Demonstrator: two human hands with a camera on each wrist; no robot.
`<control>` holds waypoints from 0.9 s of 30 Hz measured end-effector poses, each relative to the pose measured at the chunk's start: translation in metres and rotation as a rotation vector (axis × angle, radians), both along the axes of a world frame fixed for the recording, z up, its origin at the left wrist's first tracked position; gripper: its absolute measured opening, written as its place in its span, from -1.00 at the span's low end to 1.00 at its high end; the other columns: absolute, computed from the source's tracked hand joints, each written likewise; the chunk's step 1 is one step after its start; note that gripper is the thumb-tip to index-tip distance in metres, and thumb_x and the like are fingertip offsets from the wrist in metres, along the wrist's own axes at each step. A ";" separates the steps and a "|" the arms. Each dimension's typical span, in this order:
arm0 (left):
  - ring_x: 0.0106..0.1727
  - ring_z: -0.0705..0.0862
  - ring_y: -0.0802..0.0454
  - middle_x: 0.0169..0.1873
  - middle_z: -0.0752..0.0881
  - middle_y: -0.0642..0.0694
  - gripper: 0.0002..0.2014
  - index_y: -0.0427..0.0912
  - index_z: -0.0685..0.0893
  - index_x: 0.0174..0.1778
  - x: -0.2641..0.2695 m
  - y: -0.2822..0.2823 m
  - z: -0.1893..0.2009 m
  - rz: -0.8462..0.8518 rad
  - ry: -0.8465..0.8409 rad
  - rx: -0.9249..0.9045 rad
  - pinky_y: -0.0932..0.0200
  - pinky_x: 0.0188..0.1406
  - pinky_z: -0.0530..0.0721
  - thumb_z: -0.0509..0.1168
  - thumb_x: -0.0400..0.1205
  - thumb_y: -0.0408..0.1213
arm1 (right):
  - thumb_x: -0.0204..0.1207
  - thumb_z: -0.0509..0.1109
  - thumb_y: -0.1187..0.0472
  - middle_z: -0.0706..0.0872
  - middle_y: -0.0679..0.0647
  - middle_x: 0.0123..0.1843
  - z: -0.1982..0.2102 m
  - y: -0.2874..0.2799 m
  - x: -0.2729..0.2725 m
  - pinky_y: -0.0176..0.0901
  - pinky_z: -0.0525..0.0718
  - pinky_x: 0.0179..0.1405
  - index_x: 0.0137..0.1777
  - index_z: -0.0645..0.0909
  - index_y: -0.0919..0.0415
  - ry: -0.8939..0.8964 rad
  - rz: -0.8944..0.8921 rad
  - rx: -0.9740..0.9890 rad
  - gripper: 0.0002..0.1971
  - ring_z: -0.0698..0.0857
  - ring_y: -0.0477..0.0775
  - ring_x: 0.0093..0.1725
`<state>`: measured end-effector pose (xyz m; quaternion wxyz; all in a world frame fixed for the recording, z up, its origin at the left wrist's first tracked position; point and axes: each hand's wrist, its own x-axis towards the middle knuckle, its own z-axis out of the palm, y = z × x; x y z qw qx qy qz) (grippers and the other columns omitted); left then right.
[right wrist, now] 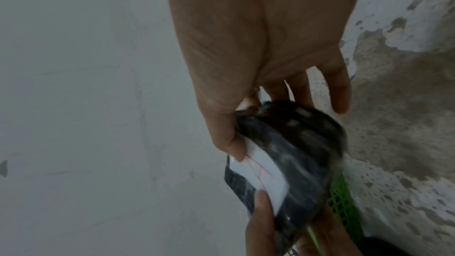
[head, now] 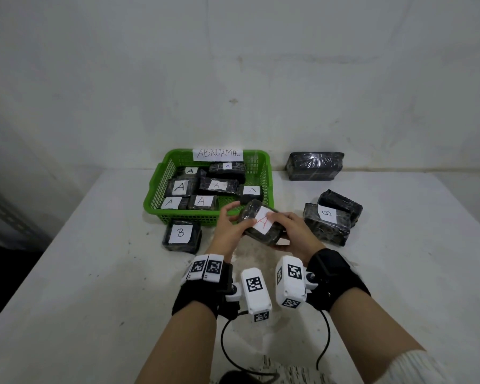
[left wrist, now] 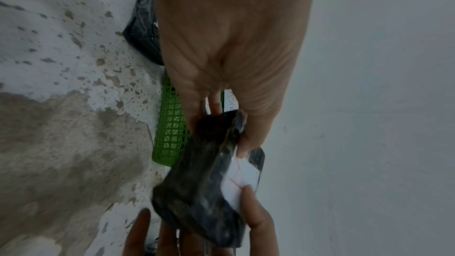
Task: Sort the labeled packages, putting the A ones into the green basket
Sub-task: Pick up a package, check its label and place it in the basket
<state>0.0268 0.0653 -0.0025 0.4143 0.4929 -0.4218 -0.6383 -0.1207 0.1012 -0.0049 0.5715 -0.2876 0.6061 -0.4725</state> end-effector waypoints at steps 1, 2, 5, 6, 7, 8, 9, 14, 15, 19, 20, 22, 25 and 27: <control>0.15 0.65 -0.16 0.20 0.61 -0.29 -0.47 -0.02 0.49 0.23 0.001 -0.001 -0.001 0.022 -0.026 -0.031 0.02 0.06 0.69 0.43 0.44 -0.55 | 0.50 0.46 0.14 0.69 0.03 -0.10 0.001 0.001 -0.001 -0.03 0.61 -0.04 -0.02 0.51 0.11 0.026 0.027 0.004 -0.81 0.66 0.02 -0.09; 0.11 0.65 -0.10 0.16 0.63 -0.25 -0.50 -0.01 0.51 0.20 0.003 -0.001 0.000 0.035 -0.040 -0.056 0.11 0.01 0.68 0.43 0.44 -0.55 | 0.49 0.46 0.18 0.67 0.01 -0.13 0.003 0.001 -0.002 -0.07 0.56 -0.04 -0.04 0.52 0.10 0.049 0.055 0.011 -0.84 0.64 0.00 -0.10; 0.16 0.66 -0.14 0.17 0.66 -0.25 -0.56 0.03 0.58 0.12 0.004 -0.003 0.000 0.044 0.000 -0.074 0.08 0.04 0.68 0.41 0.45 -0.55 | 0.50 0.46 0.12 0.69 0.05 -0.05 0.006 0.005 -0.002 -0.07 0.55 -0.04 0.11 0.55 0.08 0.039 0.136 0.049 -0.76 0.65 0.04 -0.05; 0.18 0.67 -0.18 0.18 0.67 -0.27 -0.57 0.04 0.60 0.10 0.003 -0.002 0.001 0.030 0.022 -0.073 0.01 0.09 0.69 0.41 0.46 -0.55 | 0.50 0.46 0.04 0.71 0.07 -0.01 0.007 0.006 -0.001 -0.06 0.56 -0.04 0.19 0.55 0.08 0.031 0.165 0.060 -0.69 0.66 0.07 -0.03; 0.19 0.67 -0.20 0.17 0.68 -0.28 -0.57 0.05 0.60 0.10 0.002 -0.001 0.002 0.011 0.038 -0.076 -0.04 0.15 0.68 0.41 0.46 -0.56 | 0.50 0.44 -0.04 0.72 0.07 0.01 0.007 0.007 0.001 -0.07 0.57 -0.05 0.24 0.56 0.07 0.034 0.190 0.066 -0.63 0.67 0.08 -0.02; 0.18 0.68 -0.20 0.15 0.69 -0.28 -0.57 0.02 0.60 0.11 0.000 0.001 0.004 -0.011 0.046 -0.082 -0.08 0.20 0.66 0.40 0.47 -0.57 | 0.51 0.41 -0.10 0.73 0.06 -0.01 0.007 0.008 0.002 -0.09 0.57 -0.09 0.25 0.57 0.06 0.043 0.201 0.065 -0.61 0.67 0.08 -0.04; 0.17 0.68 -0.19 0.12 0.69 -0.28 -0.59 -0.02 0.59 0.13 -0.002 0.002 0.006 -0.035 0.049 -0.086 -0.08 0.22 0.66 0.38 0.48 -0.57 | 0.52 0.38 -0.13 0.74 0.04 -0.05 0.007 0.008 0.004 -0.13 0.56 -0.13 0.23 0.60 0.06 0.051 0.192 0.061 -0.62 0.67 0.06 -0.08; 0.19 0.64 -0.14 0.19 0.65 -0.22 -0.66 -0.06 0.57 0.16 -0.007 0.006 0.005 -0.110 0.089 -0.040 0.05 0.05 0.70 0.33 0.55 -0.52 | 0.58 0.31 -0.08 0.73 0.02 -0.19 0.007 0.006 0.005 -0.14 0.51 -0.20 0.01 0.63 0.05 0.060 0.086 0.052 -0.78 0.64 0.07 -0.17; 0.20 0.64 -0.15 0.20 0.64 -0.21 -0.65 -0.04 0.57 0.15 -0.006 0.006 0.004 -0.113 0.093 -0.032 0.05 0.04 0.70 0.34 0.55 -0.53 | 0.58 0.32 -0.07 0.72 0.02 -0.17 0.008 0.006 0.005 -0.13 0.51 -0.18 0.02 0.62 0.05 0.058 0.084 0.049 -0.79 0.65 0.07 -0.16; 0.07 0.65 -0.07 0.13 0.59 -0.15 -0.65 -0.02 0.53 0.09 -0.005 0.004 0.002 -0.028 0.013 -0.064 0.00 0.01 0.71 0.36 0.53 -0.52 | 0.57 0.31 -0.17 0.71 0.07 0.00 0.010 0.009 0.003 -0.06 0.61 -0.10 0.20 0.60 0.10 0.030 0.098 0.009 -0.61 0.66 0.08 -0.03; 0.07 0.63 -0.06 0.14 0.58 -0.17 -0.66 0.04 0.53 0.02 -0.005 0.002 0.000 0.003 -0.043 -0.079 -0.08 0.05 0.70 0.37 0.52 -0.51 | 0.58 0.25 -0.21 0.69 0.08 0.03 0.011 0.009 0.003 -0.05 0.65 -0.08 0.26 0.58 0.11 0.014 0.105 -0.006 -0.55 0.66 0.09 -0.01; 0.17 0.59 -0.13 0.19 0.55 -0.24 -0.67 0.13 0.55 -0.11 -0.004 0.001 -0.002 0.041 -0.170 -0.096 -0.21 0.19 0.63 0.38 0.51 -0.46 | 0.62 0.14 -0.25 0.66 0.09 0.05 0.013 0.008 0.002 -0.05 0.69 -0.10 0.33 0.58 0.11 -0.009 0.112 -0.030 -0.49 0.64 0.10 0.01; 0.22 0.60 -0.18 0.13 0.61 -0.23 -0.76 0.12 0.60 -0.09 -0.003 0.004 -0.003 0.016 -0.220 -0.104 -0.16 0.21 0.61 0.35 0.56 -0.38 | 0.71 0.09 -0.12 0.65 0.11 0.06 0.014 0.008 -0.001 -0.02 0.68 -0.12 0.31 0.60 0.13 -0.041 0.084 -0.050 -0.57 0.64 0.08 0.00; 0.23 0.62 -0.11 0.17 0.67 -0.19 -0.86 0.04 0.61 0.08 -0.004 0.006 0.002 -0.030 -0.193 -0.072 -0.03 0.13 0.60 0.25 0.66 -0.25 | 0.74 0.09 0.03 0.67 0.15 0.13 0.013 0.009 -0.002 0.04 0.72 -0.08 0.25 0.63 0.10 -0.071 0.072 -0.063 -0.68 0.66 0.10 0.04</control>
